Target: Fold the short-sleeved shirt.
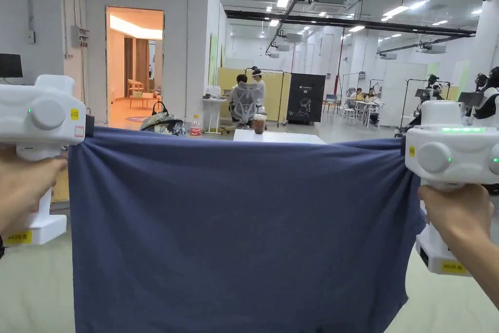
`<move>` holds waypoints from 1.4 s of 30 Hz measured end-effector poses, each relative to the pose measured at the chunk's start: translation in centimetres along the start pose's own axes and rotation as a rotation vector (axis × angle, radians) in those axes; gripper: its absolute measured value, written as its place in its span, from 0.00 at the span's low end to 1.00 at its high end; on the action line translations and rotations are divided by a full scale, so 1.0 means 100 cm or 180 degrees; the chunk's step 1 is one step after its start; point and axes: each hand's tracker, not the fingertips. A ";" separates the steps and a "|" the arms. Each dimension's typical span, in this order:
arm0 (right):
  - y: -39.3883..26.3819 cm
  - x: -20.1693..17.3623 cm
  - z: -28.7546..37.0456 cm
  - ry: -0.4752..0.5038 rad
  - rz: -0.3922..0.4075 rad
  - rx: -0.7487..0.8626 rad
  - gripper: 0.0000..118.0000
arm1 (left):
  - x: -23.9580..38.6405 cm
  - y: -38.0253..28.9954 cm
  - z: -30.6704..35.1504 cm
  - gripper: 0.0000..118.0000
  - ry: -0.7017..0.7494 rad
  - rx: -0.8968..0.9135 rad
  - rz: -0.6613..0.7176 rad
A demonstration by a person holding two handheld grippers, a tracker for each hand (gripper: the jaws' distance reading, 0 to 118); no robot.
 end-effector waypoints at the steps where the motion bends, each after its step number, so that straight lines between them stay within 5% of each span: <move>1: -0.010 0.001 0.007 -0.0002 0.0045 -0.0036 0.01 | -0.001 -0.011 0.004 0.00 -0.0011 -0.0037 -0.0023; 22: -0.184 0.031 0.236 0.0182 0.0409 -0.0585 0.01 | -0.056 -0.233 0.180 0.00 -0.0279 -0.0403 0.0017; 35: -0.314 0.049 0.313 0.0375 0.0441 -0.1615 0.01 | -0.073 -0.384 0.249 0.00 -0.0274 -0.1330 -0.0121; 42: -0.341 0.049 0.343 0.0415 0.0725 -0.1956 0.01 | -0.082 -0.425 0.263 0.00 -0.0259 -0.1681 -0.0170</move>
